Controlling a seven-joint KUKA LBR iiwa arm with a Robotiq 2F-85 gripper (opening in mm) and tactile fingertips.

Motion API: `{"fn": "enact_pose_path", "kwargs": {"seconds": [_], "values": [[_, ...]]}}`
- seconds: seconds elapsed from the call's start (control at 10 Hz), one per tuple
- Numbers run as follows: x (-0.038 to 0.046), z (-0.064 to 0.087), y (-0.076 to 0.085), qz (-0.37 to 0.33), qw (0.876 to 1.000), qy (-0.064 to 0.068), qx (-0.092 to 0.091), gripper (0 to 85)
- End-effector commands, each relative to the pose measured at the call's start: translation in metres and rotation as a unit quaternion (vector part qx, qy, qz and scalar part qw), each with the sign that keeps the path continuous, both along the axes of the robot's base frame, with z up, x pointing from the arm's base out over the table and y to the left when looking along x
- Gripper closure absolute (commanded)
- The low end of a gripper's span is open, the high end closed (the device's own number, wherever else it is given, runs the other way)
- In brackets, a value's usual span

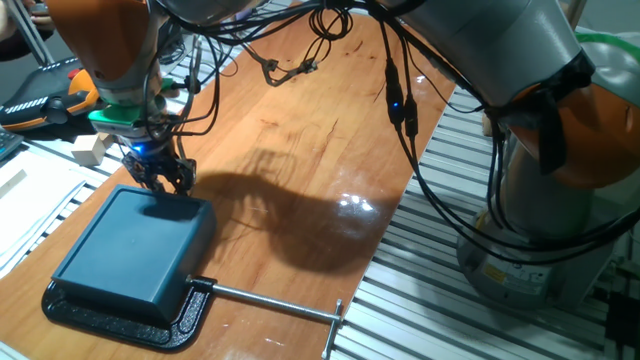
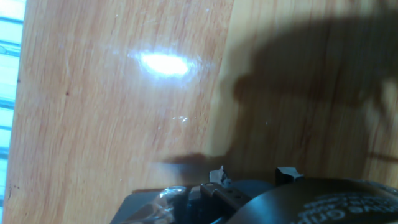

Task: Grasp the handle and close the drawer

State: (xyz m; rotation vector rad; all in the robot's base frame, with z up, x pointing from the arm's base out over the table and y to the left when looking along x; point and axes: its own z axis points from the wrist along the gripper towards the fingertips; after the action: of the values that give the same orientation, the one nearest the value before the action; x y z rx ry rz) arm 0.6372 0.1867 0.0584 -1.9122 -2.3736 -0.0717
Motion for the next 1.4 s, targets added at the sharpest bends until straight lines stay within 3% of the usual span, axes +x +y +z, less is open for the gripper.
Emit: {"fn": "enact_pose_path", "kwargs": {"seconds": [0.0, 0.6, 0.9, 1.0, 1.2, 1.3], "values": [[-0.0001, 0.0001, 0.0007, 0.000, 1.000, 0.000, 0.000, 83.0], [-0.0009, -0.0008, 0.0043, -0.006, 1.000, 0.000, -0.001, 80.0], [0.0006, -0.0011, 0.0031, -0.011, 1.000, 0.000, 0.000, 47.0], [0.0008, -0.0011, 0.0030, -0.012, 1.000, 0.000, 0.000, 39.7], [0.0014, -0.0009, 0.0025, -0.016, 1.000, -0.003, 0.000, 11.7], [0.0019, -0.0004, 0.0020, -0.019, 1.000, -0.004, -0.002, 3.0]]}}
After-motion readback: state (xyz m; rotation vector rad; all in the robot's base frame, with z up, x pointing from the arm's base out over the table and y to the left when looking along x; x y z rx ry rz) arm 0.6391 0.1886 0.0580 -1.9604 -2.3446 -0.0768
